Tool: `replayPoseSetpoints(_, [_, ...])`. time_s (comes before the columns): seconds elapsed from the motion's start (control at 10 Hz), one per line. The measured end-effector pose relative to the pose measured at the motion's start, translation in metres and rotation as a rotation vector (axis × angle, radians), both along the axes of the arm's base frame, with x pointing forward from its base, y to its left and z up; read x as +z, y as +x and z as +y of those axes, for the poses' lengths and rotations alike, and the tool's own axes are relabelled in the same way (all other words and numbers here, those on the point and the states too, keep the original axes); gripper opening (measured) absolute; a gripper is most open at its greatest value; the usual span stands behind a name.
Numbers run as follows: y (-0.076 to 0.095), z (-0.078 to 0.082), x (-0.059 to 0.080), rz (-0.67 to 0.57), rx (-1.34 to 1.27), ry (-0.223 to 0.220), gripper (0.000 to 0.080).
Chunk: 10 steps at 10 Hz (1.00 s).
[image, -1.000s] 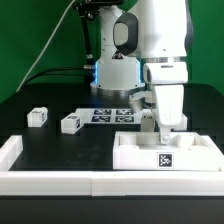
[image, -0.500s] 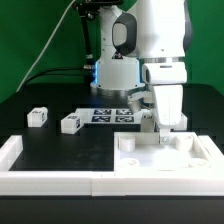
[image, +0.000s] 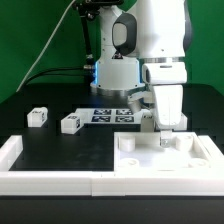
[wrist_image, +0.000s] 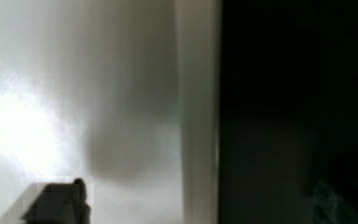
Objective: Assemble one leg
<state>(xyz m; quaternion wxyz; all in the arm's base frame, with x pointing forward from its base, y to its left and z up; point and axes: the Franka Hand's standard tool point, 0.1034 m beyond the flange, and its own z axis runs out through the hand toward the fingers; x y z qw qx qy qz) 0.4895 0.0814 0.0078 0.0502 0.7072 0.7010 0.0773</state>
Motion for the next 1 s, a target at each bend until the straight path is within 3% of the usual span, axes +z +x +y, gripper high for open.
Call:
replayPoseSetpoints(0.1, [-0.001, 0.001, 0.002, 0.000, -0.022, 0.004, 0.0648])
replayPoseSetpoints(0.5, [-0.032, 0.017, 0.047, -0.018, -0.150, 0.032, 0.0649])
replayPoseSetpoints(0.8, [-0.035, 0.018, 0.049, -0.015, -0.168, 0.035, 0.0649])
replayPoseSetpoints(1.0, [-0.035, 0.018, 0.048, -0.009, -0.289, 0.060, 0.0649])
